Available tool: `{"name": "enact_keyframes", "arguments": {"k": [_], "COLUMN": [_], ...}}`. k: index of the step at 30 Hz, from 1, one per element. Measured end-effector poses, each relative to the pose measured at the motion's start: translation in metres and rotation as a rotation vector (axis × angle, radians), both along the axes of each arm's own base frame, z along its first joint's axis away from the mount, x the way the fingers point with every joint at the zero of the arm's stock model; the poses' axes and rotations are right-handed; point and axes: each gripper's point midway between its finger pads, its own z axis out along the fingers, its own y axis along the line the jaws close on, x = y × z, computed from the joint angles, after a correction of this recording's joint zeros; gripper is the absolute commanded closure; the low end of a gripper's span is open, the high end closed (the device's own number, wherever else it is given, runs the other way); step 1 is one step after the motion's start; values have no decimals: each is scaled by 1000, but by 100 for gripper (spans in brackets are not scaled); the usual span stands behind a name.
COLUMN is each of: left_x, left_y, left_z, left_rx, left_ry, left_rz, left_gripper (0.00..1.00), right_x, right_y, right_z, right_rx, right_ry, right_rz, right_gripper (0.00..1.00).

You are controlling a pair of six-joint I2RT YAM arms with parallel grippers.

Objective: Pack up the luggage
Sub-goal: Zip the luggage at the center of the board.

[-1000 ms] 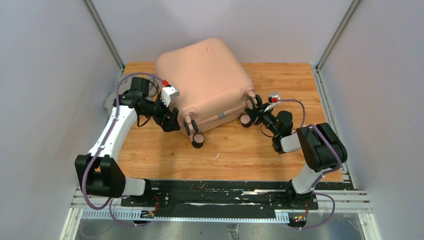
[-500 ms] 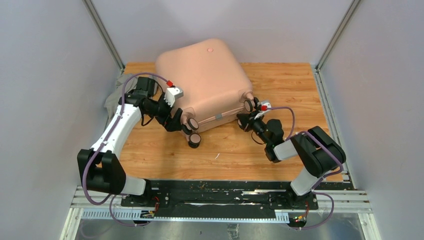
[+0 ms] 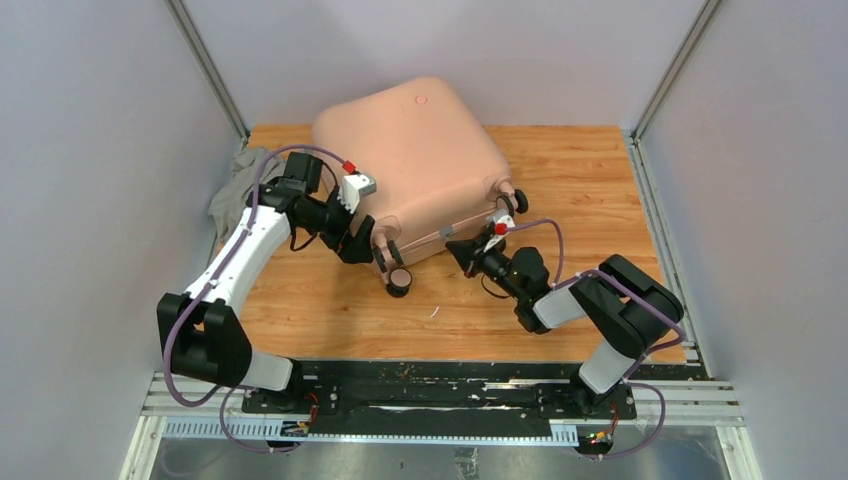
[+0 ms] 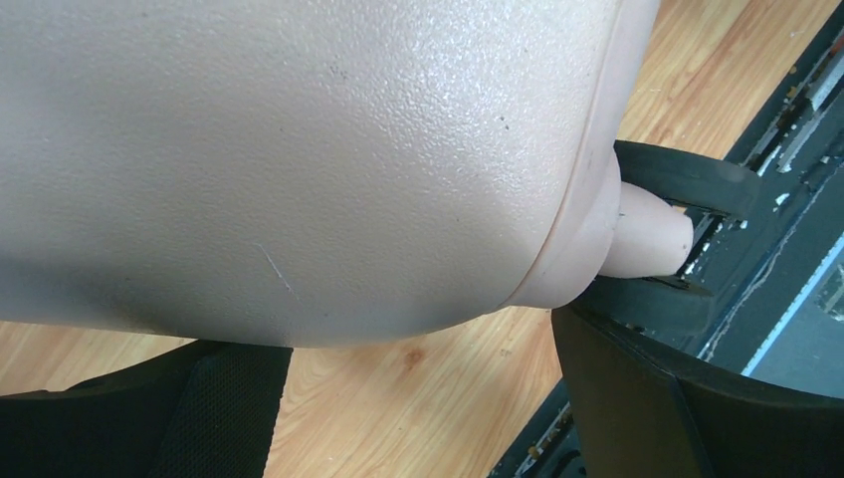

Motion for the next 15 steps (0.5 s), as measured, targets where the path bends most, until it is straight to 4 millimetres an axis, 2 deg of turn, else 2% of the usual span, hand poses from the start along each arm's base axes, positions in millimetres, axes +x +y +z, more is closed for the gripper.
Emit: {"name": "enact_keyframes", "arguments": {"k": [3, 10, 15], "left_x": [-2, -8, -9], "left_y": [-6, -25, -29], "left_z": [2, 11, 13], "left_rx": [1, -14, -12], "left_ry": [16, 40, 62], "left_rz": [-8, -55, -55], "left_gripper": [2, 2, 2], "right_x": [-7, -41, -54], "right_y": [15, 60, 79], "right_z": [0, -2, -4], "right_rx": [-3, -9, -9], "right_ry": [-6, -10, -8], "right_rz": [37, 165, 199], "right_gripper": [100, 100, 100]}}
